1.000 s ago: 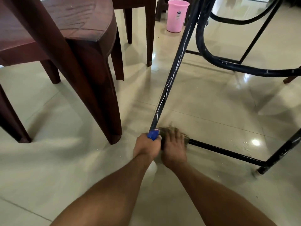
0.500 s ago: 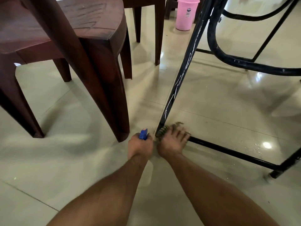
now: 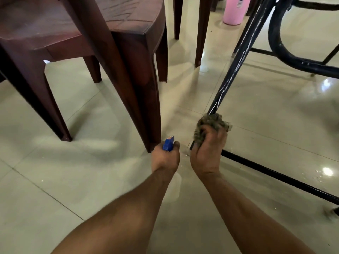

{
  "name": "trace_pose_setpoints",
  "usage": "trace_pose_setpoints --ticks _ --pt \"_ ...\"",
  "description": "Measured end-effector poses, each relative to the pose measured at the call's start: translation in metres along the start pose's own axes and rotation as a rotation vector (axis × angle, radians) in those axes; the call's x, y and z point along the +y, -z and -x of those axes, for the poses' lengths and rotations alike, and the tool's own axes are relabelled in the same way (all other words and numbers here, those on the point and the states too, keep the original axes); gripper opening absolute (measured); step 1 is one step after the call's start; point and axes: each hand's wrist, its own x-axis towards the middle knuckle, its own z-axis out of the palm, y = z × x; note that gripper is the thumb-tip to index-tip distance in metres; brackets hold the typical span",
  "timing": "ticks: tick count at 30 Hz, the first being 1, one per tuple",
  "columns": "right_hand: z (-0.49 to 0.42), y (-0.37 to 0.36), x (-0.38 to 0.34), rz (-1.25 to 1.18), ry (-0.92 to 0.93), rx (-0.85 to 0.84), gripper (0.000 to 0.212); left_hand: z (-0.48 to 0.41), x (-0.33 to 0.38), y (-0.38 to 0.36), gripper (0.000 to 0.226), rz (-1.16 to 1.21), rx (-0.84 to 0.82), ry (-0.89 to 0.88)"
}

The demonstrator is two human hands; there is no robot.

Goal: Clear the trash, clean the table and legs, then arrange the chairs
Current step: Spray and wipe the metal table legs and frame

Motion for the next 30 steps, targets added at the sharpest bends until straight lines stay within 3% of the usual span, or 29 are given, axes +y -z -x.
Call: trace_pose_setpoints --ticks 3,5,9,12,17,20,24,27,30 --pt "0.026 -0.001 0.043 0.437 0.338 -0.536 0.050 -0.004 -0.005 0.006 0.016 0.006 0.036 -0.007" --pt "0.035 -0.002 0.064 0.590 0.462 -0.774 0.060 -0.006 -0.011 0.009 0.014 -0.014 0.050 -0.013" --pt "0.018 -0.008 0.054 0.699 0.643 -0.749 0.061 -0.012 -0.020 0.014 0.028 -0.084 0.033 -0.008" --pt "-0.018 -0.004 0.034 0.828 0.620 -0.687 0.067 -0.013 -0.013 0.015 0.031 -0.104 0.013 0.005" --pt "-0.003 0.005 0.047 0.955 0.927 -1.112 0.053 0.012 0.013 0.013 0.027 -0.099 -0.048 -0.090" --pt "-0.004 0.011 0.048 0.995 0.897 -0.930 0.059 0.020 0.026 0.011 0.025 -0.006 -0.075 -0.161" --pt "-0.020 0.033 0.038 1.001 0.635 -0.643 0.070 0.028 0.038 0.009 0.018 0.084 -0.104 -0.197" --pt "-0.023 0.030 0.048 0.927 0.661 -0.695 0.067 0.027 0.050 0.003 0.017 0.054 -0.137 -0.246" --pt "-0.023 0.026 0.069 0.916 0.833 -0.826 0.059 0.017 0.057 -0.008 0.015 -0.001 -0.137 -0.243"
